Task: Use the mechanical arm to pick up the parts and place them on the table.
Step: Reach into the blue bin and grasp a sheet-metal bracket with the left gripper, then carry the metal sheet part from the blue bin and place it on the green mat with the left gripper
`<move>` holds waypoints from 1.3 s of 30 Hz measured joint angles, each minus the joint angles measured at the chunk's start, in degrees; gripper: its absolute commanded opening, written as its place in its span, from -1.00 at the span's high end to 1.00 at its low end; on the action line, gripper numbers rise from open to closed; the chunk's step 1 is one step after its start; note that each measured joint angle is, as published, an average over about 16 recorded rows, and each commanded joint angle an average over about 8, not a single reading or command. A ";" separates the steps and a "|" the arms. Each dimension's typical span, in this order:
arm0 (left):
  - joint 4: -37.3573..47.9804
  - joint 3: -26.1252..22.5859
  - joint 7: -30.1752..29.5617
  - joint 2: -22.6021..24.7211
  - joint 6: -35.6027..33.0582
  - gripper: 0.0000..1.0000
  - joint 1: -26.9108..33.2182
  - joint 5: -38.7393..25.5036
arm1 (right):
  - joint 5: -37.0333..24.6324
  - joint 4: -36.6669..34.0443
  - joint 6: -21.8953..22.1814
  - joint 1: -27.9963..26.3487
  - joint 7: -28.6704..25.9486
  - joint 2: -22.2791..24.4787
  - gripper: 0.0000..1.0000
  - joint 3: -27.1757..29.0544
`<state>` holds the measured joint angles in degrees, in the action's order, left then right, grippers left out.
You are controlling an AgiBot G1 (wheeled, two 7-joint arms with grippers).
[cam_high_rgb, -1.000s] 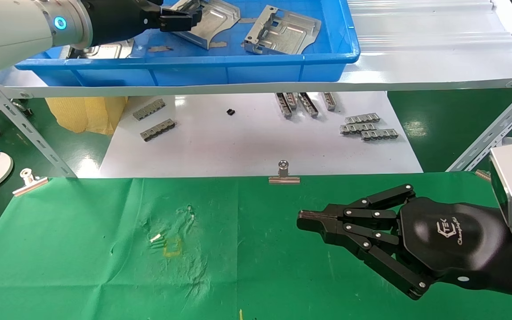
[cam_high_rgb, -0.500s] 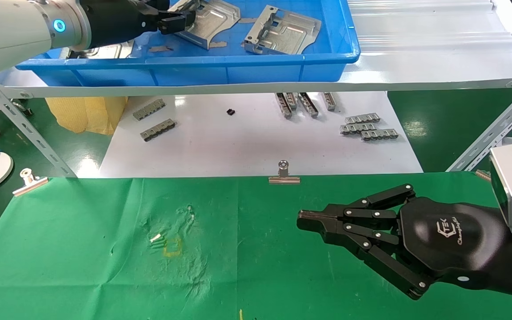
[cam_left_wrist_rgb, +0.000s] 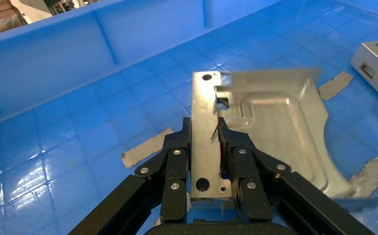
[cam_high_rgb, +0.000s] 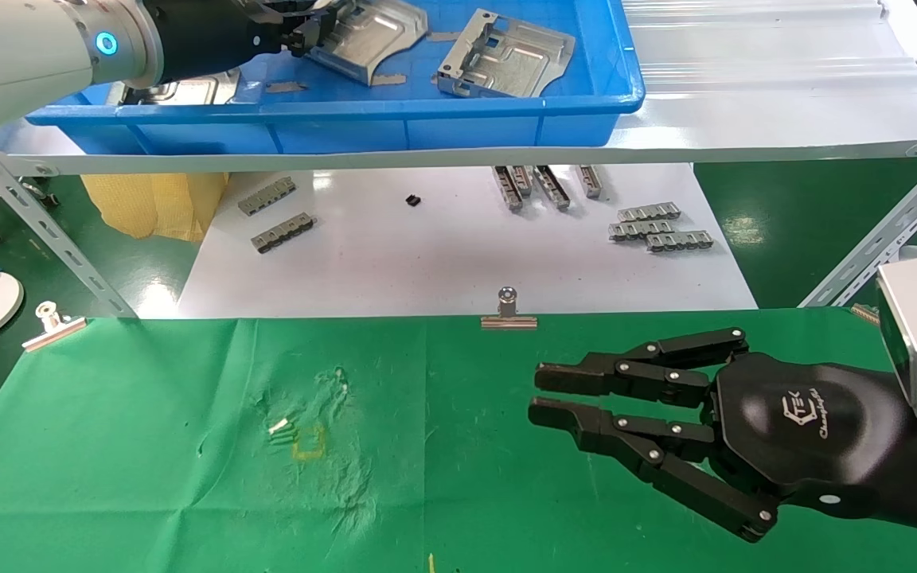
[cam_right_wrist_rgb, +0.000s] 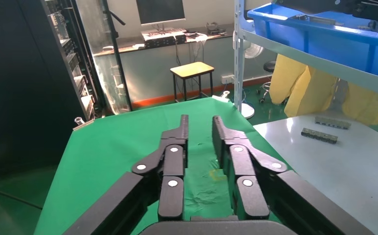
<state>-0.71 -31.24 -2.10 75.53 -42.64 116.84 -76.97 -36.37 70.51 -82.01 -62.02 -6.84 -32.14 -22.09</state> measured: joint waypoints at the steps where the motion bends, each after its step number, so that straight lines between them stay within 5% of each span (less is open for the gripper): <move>1: -0.05 0.08 0.01 -0.07 -0.09 1.00 0.09 0.12 | 0.00 0.00 0.00 0.00 0.00 0.00 -1.00 0.00; 12: -1.81 1.97 1.43 -3.00 -7.43 1.00 1.55 2.95 | 0.00 0.00 0.00 0.00 0.00 0.00 -1.00 0.00; 25: -6.46 4.00 8.82 -12.56 -37.04 1.00 0.14 7.15 | 0.00 0.00 0.00 0.00 0.00 0.00 -1.00 0.00; 32: -15.10 2.26 14.27 -19.28 -47.37 1.00 -5.64 10.29 | 0.00 0.00 0.00 0.00 0.00 0.00 -1.00 0.00; 39: -27.01 -2.92 20.40 -25.84 -49.08 1.00 -16.62 14.83 | 0.00 0.00 0.00 0.00 0.00 0.00 -1.00 0.00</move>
<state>-27.72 -34.16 18.30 49.68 -91.72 100.22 -62.14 -36.37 70.51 -82.01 -62.02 -6.84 -32.14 -22.09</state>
